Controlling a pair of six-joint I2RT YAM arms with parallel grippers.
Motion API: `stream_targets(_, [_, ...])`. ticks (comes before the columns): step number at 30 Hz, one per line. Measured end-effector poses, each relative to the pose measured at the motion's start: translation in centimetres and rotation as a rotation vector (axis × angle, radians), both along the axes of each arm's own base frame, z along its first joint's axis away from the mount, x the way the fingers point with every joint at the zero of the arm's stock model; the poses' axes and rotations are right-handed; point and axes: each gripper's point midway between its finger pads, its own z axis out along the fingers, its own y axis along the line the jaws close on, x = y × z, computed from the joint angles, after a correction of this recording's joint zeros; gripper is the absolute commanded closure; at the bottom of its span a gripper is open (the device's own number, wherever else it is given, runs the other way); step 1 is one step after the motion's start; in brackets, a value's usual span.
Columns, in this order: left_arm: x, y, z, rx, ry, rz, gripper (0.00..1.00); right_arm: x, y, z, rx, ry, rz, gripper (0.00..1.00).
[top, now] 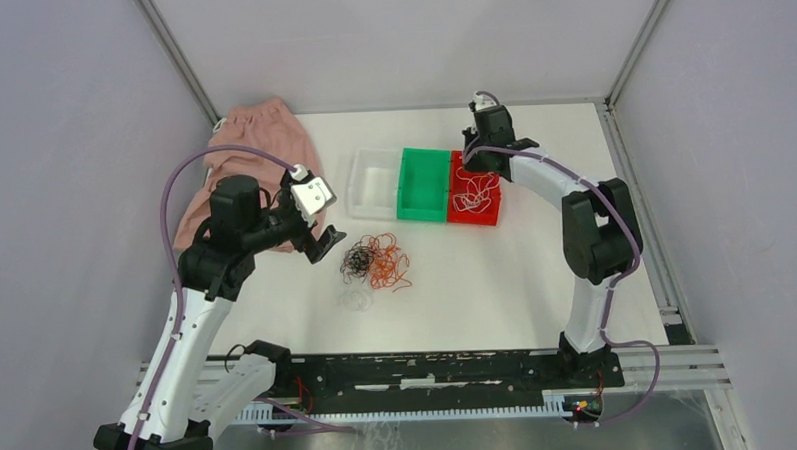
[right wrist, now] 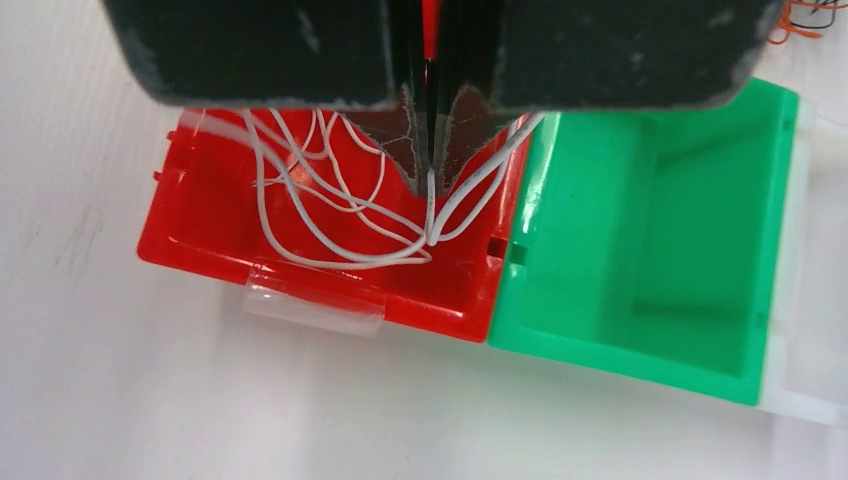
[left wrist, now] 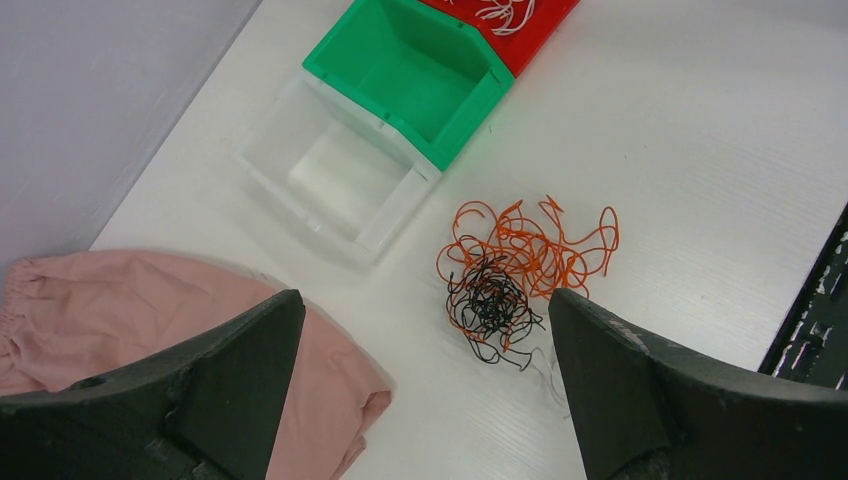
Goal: Untangle the cables
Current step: Place the cable in the bin.
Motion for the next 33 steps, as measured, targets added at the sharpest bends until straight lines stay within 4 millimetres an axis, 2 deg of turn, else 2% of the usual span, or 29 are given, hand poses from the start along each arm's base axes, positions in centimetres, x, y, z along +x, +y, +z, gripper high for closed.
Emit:
stream_targets(4, [0.0, 0.0, 0.0, 0.000, -0.001, 0.000, 0.01, -0.4, 0.1, -2.0, -0.021, 0.047, 0.008, 1.00])
stream_targets(11, [-0.1, 0.0, 0.1, -0.001, -0.005, 0.001, 0.01, -0.7, 0.0, -4.3, -0.044, 0.093, 0.015, 1.00])
stream_targets(14, [-0.1, 0.0, 0.2, -0.001, -0.006, 0.001, 0.01, -1.0, 0.0, -5.4, -0.063, 0.119, 0.027, 0.91])
stream_targets(19, [-0.1, 0.1, 0.2, -0.001, -0.008, 0.003, 0.01, -1.6, 0.1, -6.5, -0.108, 0.150, 0.054, 0.60])
stream_targets(21, [-0.1, 0.1, 0.2, -0.001, -0.008, 0.003, 0.01, -1.5, 0.1, -6.2, -0.124, 0.145, 0.066, 0.54])
stream_targets(24, [-0.1, 0.1, 0.2, -0.001, -0.008, 0.003, 0.01, -1.1, 0.2, -5.0, -0.139, 0.129, 0.082, 0.50])
stream_targets(33, [-0.1, 0.1, 0.2, -0.001, -0.009, 0.003, 0.01, -0.2, -0.5, 3.3, -0.176, -0.017, 0.096, 0.50])
